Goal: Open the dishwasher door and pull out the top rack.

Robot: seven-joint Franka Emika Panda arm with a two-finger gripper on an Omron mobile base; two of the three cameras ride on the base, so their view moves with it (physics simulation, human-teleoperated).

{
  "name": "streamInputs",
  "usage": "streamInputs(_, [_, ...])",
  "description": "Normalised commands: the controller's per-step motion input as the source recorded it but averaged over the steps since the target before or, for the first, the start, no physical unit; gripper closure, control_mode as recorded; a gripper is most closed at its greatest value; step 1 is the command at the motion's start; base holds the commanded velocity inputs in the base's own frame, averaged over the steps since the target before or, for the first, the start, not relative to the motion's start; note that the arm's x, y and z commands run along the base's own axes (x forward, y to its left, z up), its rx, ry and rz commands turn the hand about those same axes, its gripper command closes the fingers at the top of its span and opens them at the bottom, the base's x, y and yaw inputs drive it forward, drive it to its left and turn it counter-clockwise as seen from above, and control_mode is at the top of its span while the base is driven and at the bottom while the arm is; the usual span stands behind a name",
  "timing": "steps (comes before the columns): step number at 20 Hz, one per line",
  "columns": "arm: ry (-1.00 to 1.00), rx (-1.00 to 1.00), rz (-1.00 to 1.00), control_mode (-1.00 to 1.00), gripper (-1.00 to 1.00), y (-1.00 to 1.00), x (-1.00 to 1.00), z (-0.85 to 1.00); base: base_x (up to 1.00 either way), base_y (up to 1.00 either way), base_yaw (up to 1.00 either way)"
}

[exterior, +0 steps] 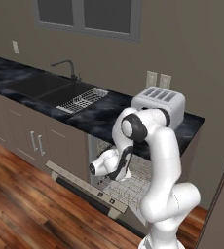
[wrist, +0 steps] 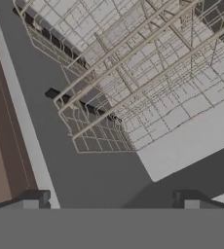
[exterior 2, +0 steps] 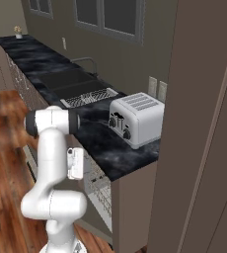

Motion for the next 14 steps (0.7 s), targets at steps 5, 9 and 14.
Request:
streamInputs(5, [-0.04,-0.04,0.00,-1.00,-1.00,-0.03,0.20,-0.13,0.00,0.00,0.00])
streamInputs(9, [-0.05,-0.04,0.00,-1.00,-1.00,-0.01,0.18,-0.03,0.00,0.00,0.00])
streamInputs(14, [0.00,0.00,-0.01,-1.00,-1.00,0.00,0.31,-0.03,0.00,0.00,0.00])
